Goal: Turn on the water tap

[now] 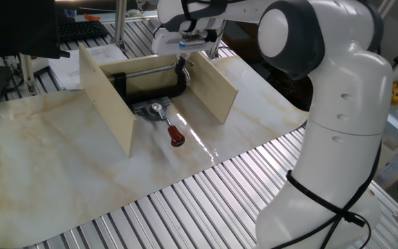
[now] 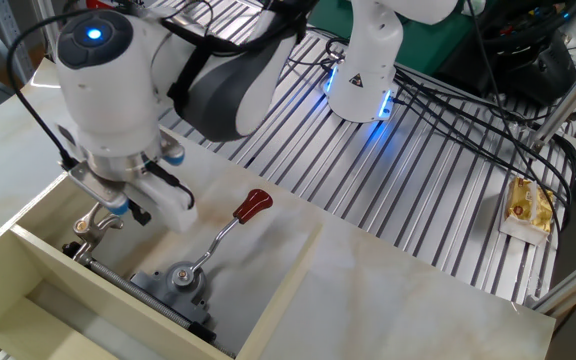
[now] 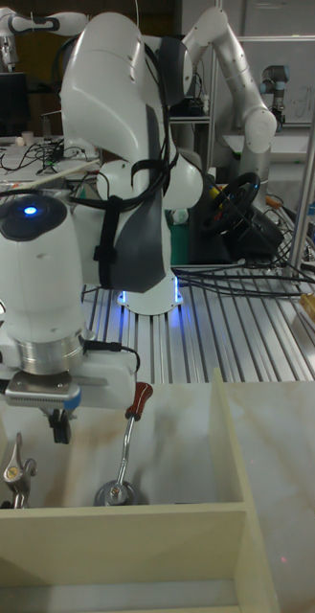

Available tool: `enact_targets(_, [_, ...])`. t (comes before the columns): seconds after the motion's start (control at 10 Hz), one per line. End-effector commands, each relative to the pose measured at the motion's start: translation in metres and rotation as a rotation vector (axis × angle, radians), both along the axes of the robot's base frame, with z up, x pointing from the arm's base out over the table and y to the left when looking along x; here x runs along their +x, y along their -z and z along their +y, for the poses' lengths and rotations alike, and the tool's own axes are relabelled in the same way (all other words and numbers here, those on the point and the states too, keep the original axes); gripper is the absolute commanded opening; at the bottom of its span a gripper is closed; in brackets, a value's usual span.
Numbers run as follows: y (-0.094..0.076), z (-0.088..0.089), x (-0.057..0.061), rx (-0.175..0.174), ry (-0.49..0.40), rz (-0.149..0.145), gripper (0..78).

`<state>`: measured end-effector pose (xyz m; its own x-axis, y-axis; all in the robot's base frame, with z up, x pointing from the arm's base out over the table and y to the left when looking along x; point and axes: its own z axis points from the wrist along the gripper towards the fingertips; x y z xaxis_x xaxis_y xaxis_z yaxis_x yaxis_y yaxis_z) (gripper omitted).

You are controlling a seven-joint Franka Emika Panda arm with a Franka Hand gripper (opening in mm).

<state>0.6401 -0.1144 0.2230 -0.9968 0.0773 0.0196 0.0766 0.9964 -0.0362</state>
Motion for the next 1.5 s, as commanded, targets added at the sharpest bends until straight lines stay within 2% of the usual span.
enact_targets(0.1, [-0.006,-0.014,0.000,-0.027,-0.031,0.001,0.0])
enact_targets(0.5, [-0.002,-0.031,0.002,-0.029,-0.069,0.001,0.0])
enact_targets(1.2, [-0.012,-0.041,-0.003,-0.039,-0.090,0.011,0.0])
enact_targets(1.4, [-0.013,-0.042,-0.003,-0.047,-0.091,0.011,0.0])
enact_targets(1.5, [-0.012,-0.046,0.001,-0.051,-0.100,0.010,0.0])
